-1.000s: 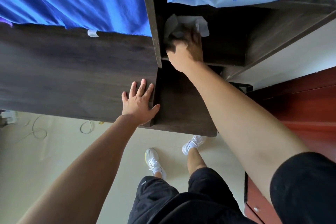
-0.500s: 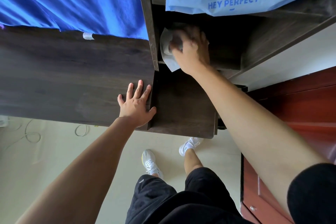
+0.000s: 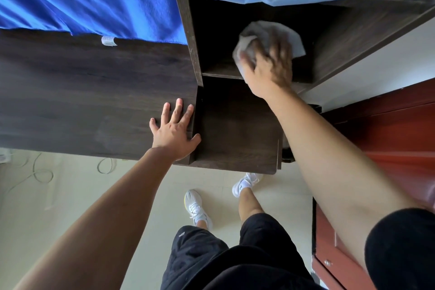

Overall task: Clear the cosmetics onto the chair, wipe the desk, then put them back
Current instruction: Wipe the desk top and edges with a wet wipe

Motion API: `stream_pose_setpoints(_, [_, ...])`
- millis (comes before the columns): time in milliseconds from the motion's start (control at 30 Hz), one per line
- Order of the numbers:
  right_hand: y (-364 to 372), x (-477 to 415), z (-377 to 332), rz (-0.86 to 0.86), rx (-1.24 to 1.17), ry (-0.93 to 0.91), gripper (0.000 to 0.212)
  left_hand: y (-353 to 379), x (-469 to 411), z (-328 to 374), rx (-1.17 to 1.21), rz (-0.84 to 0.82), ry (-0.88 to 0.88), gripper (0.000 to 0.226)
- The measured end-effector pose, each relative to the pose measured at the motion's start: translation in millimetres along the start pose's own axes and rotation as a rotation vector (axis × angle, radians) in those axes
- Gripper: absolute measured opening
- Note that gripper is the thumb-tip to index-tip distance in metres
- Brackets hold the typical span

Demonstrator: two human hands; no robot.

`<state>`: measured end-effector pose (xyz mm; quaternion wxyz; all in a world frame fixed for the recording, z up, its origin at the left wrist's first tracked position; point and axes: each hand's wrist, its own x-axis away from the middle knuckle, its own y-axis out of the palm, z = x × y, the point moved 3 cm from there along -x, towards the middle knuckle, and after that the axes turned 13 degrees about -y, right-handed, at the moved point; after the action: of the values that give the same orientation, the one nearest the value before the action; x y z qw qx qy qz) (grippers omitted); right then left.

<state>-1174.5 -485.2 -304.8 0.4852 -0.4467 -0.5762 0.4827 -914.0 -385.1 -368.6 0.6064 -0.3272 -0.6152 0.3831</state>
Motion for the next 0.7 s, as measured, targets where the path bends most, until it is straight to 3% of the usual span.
stream_pose_setpoints(100, [3.7, 26.6, 28.7, 0.064, -0.096, 0.183, 0.064, -0.4, -0.5, -0.2, 0.009, 0.002, 0.004, 0.082])
stream_pose_setpoints(233, [8.8, 37.8, 6.4, 0.057, -0.131, 0.302, 0.063, 0.4, 0.3, -0.3, 0.012, 0.015, 0.011, 0.084])
stream_pose_setpoints(333, [11.6, 22.4, -31.2, -0.006, -0.103, 0.191, 0.062, 1.1, 0.3, -0.4, 0.006, 0.017, 0.011, 0.085])
stream_pose_setpoints(500, [5.6, -15.1, -74.2, 0.033, -0.107, 0.001, 0.056, 0.2, -1.1, -0.5, -0.009, 0.005, 0.003, 0.086])
stream_pose_setpoints(700, [4.3, -7.4, -43.3, 0.006, -0.076, -0.063, 0.063, -3.5, 0.8, 1.0, -0.015, -0.005, 0.004, 0.085])
